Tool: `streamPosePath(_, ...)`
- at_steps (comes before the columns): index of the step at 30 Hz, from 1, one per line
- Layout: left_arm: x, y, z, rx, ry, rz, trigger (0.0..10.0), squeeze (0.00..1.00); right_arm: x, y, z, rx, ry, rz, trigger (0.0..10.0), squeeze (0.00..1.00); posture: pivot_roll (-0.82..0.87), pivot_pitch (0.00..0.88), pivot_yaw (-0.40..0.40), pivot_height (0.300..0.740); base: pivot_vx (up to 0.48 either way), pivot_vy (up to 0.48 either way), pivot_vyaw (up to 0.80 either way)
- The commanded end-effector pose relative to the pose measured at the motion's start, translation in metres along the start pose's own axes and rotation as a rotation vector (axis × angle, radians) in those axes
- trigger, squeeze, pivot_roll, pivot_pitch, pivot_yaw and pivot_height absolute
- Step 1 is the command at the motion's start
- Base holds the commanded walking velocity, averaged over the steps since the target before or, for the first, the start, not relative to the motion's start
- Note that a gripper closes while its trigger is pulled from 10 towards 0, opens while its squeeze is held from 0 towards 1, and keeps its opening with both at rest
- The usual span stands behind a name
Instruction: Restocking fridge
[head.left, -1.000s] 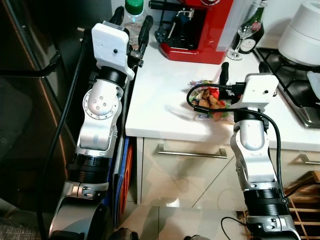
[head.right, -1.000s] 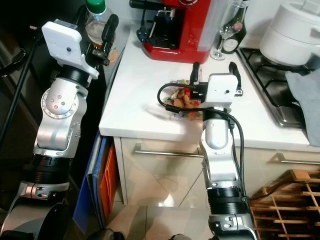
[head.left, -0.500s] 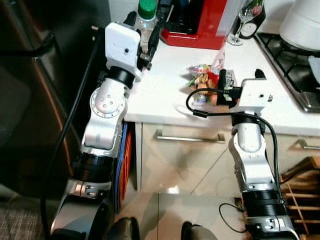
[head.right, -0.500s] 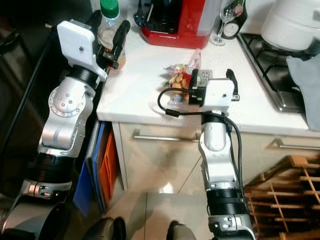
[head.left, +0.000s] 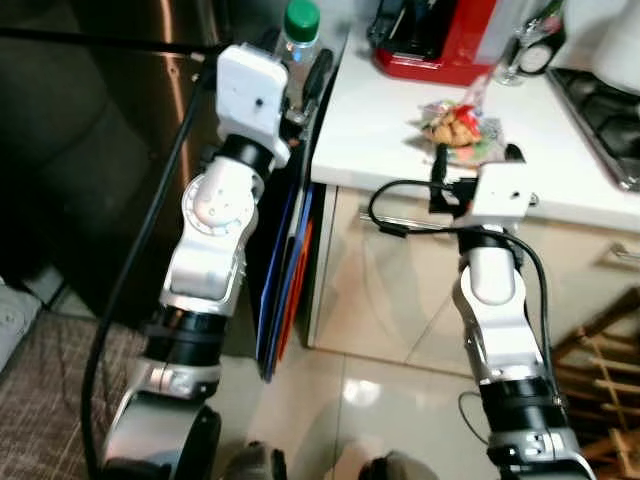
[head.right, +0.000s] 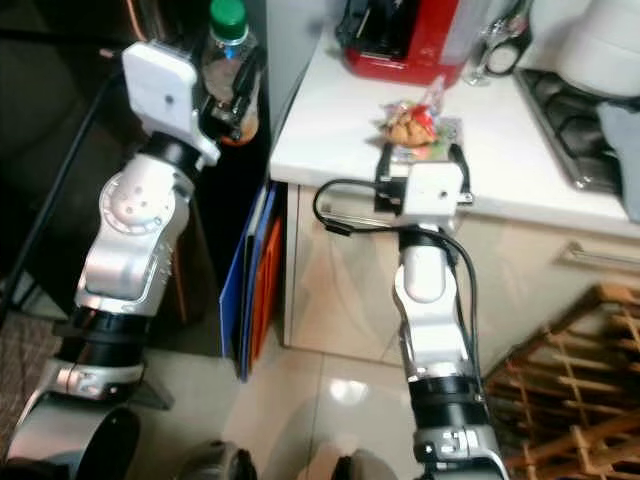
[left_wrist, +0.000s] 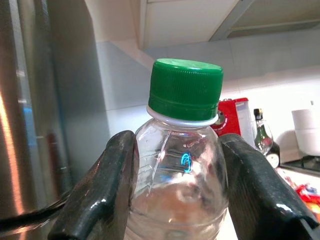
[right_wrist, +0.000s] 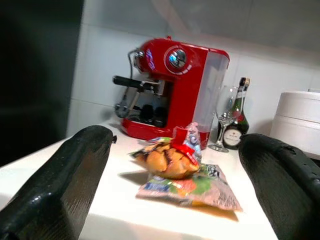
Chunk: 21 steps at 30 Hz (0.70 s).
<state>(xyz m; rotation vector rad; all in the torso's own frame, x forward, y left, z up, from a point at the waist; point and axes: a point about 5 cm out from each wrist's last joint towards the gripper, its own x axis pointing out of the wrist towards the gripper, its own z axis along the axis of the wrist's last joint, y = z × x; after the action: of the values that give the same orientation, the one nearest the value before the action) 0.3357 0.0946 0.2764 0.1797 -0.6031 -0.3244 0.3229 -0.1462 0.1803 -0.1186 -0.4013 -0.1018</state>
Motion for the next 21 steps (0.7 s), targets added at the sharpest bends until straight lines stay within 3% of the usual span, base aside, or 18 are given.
streamPosePath(1, 0.001, -0.004, 0.008, -0.007, -0.034, -0.016, 10.0, 0.00, -0.001, 0.000, -0.003, -0.001, 0.010, 0.016, 10.0, 0.13, -0.01, 0.000, -0.015, 0.740, -0.281, 0.000, 0.00)
streamPosePath(12, -0.006, -0.011, -0.005, -0.034, 0.018, -0.037, 10.0, 0.00, -0.005, 0.004, -0.013, -0.002, 0.069, 0.068, 10.0, 0.13, -0.01, 0.000, -0.033, 0.740, -0.298, 0.000, 0.00)
streamPosePath(15, -0.009, -0.016, -0.013, -0.057, 0.047, -0.058, 10.0, 0.00, -0.008, 0.004, -0.020, 0.006, 0.103, 0.081, 10.0, 0.14, -0.01, 0.000, -0.035, 0.740, 0.000, 0.000, -0.80)
streamPosePath(20, -0.025, -0.023, -0.042, -0.170, 0.185, -0.082, 10.0, 0.00, -0.014, 0.000, -0.031, 0.021, 0.156, 0.061, 10.0, 0.13, -0.01, 0.000, -0.034, 0.740, 0.000, 0.000, -0.79)
streamPosePath(21, -0.037, -0.022, -0.059, -0.223, 0.259, -0.060, 10.0, 0.00, -0.015, -0.001, -0.033, 0.017, 0.161, 0.058, 10.0, 0.13, -0.01, 0.000, -0.034, 0.740, 0.000, 0.000, -0.79)
